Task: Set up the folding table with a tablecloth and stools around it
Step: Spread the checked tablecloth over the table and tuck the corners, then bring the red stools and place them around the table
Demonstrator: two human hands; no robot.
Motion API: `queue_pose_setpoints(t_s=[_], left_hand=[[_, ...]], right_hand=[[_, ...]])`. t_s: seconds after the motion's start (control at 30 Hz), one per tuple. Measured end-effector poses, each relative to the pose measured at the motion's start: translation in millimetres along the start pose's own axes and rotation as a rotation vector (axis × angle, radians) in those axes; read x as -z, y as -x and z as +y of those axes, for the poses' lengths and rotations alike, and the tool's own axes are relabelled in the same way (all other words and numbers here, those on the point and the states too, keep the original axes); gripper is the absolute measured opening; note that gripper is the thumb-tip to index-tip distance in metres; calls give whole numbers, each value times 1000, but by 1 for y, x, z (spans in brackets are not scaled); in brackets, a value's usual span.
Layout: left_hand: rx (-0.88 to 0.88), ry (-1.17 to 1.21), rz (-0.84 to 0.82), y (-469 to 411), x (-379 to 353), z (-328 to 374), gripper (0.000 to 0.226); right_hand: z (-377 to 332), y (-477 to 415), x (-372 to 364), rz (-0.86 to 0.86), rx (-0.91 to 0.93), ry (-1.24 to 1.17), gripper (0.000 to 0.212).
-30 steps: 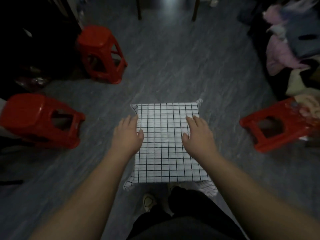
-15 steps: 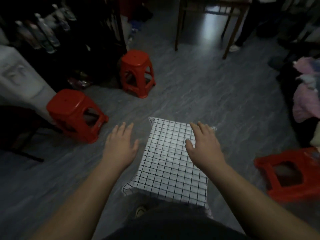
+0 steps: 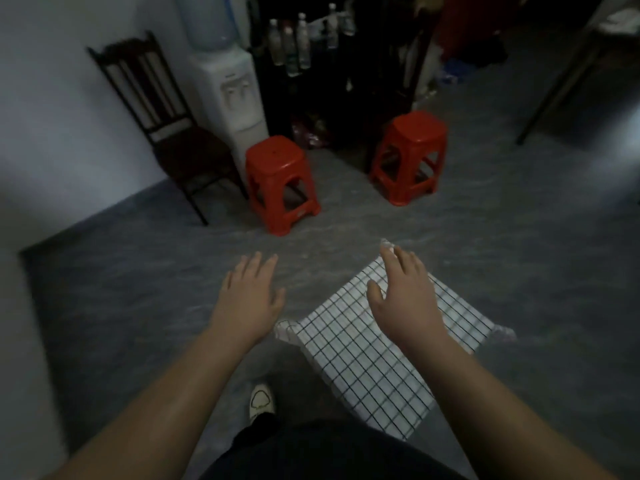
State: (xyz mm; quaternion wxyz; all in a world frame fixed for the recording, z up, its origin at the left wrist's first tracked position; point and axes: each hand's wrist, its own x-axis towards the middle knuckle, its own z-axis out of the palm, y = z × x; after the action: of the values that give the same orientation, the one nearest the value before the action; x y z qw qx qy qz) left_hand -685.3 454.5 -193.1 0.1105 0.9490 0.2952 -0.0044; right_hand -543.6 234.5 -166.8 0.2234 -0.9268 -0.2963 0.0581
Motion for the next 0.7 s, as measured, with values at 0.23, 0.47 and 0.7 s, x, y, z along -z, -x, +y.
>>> queue_pose_setpoints(t_s=[0.23, 0.47, 0.7], left_hand=[[255, 10, 66, 68, 24, -64, 67], [557, 71, 151, 163, 40, -136, 76], [811, 127, 215, 296, 37, -222, 69]], right_hand=[[-70, -1, -29, -145, 238, -9, 67], [-170, 26, -74, -276, 525, 33, 67], [-288, 97, -132, -392, 762, 69, 67]])
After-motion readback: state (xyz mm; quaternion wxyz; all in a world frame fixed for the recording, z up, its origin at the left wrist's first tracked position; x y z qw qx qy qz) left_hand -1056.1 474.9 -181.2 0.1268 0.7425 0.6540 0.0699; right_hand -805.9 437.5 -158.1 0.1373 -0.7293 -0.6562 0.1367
